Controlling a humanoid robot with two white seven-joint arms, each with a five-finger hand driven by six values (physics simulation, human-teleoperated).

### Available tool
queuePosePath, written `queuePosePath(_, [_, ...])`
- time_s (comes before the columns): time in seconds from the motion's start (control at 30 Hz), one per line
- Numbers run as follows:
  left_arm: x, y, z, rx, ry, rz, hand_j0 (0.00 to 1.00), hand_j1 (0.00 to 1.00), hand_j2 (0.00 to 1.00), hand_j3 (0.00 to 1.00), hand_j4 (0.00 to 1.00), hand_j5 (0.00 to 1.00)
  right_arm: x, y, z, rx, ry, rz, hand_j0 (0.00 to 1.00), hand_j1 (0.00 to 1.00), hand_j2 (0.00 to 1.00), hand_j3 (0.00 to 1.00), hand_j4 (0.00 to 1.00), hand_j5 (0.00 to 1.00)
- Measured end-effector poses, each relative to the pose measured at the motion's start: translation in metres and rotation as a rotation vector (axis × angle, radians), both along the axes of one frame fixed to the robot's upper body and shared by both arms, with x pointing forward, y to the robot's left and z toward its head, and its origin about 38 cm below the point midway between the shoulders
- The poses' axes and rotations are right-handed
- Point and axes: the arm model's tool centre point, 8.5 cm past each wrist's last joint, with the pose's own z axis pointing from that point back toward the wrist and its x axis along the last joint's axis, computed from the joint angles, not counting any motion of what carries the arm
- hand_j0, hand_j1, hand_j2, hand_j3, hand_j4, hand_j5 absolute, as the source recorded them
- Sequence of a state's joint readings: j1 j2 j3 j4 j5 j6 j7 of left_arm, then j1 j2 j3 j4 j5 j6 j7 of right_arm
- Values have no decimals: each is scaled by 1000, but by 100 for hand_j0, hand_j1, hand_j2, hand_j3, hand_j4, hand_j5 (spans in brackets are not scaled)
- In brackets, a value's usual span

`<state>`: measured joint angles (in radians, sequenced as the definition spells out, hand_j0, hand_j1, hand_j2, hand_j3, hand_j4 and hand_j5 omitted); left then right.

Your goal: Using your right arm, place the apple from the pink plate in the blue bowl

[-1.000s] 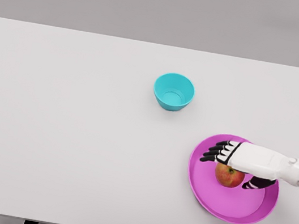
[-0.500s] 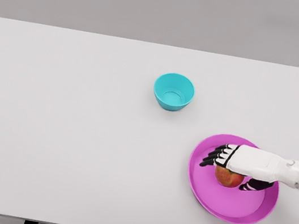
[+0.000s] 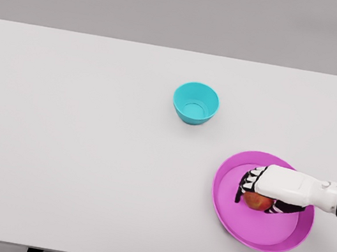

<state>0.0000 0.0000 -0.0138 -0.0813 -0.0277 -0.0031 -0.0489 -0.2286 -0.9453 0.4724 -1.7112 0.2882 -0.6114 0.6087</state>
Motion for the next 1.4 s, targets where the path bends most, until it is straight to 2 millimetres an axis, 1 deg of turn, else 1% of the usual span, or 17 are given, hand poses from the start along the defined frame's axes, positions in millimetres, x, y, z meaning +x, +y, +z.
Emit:
queuePosePath(0.03, [0, 0, 0, 0, 0, 0, 100, 100, 100, 100, 100, 100, 0, 0, 0, 1, -1, 0, 49, 49, 49, 49, 49, 49])
queuePosePath(0.07, [-1, 0, 0, 0, 2, 0, 100, 100, 100, 100, 100, 100, 0, 0, 1, -1, -4, 1, 44, 44, 44, 44, 44, 44])
queuePosePath(0.1, [0, 0, 0, 0, 0, 0, 100, 100, 100, 100, 100, 100, 1, 0, 3, -3, -9, 3, 43, 43, 43, 43, 43, 43])
queuePosePath(0.17, [0, 0, 0, 0, 0, 0, 100, 100, 100, 100, 100, 100, 1, 0, 3, -5, -10, 4, 44, 44, 44, 44, 44, 44])
queuePosePath(0.37, [0, 0, 0, 0, 0, 0, 100, 100, 100, 100, 100, 100, 9, 0, 15, -1, -44, 3, 45, 45, 45, 45, 45, 45])
queuePosePath(0.47, [0, 0, 0, 0, 0, 0, 100, 100, 100, 100, 100, 100, 15, 0, 24, 0, -70, 2, 44, 44, 44, 44, 44, 44])
queuePosePath(0.6, [0, 0, 0, 0, 0, 0, 100, 100, 100, 100, 100, 100, 21, 0, 31, 3, -89, 0, 44, 44, 44, 44, 44, 44])
queuePosePath(0.7, [0, 0, 0, 0, 0, 0, 100, 100, 100, 100, 100, 100, 29, 4, 37, 19, -112, -4, 44, 44, 44, 44, 44, 44])
queuePosePath(1.0, [0, 0, 0, 0, 0, 0, 100, 100, 100, 100, 100, 100, 47, 12, 42, 68, -137, -26, 44, 44, 44, 44, 44, 44])
queuePosePath(1.07, [-1, 0, 0, 0, 2, 0, 100, 100, 100, 100, 100, 100, 53, 15, 49, 77, -156, -24, 44, 44, 44, 44, 44, 44])
queuePosePath(1.17, [0, 0, 0, 0, 0, 0, 100, 100, 100, 100, 100, 100, 58, 18, 52, 91, -165, -28, 44, 44, 44, 44, 44, 44])
queuePosePath(1.4, [0, 0, 0, 0, 0, 0, 100, 100, 100, 100, 100, 100, 66, 22, 55, 109, -178, -31, 44, 44, 44, 44, 44, 44])
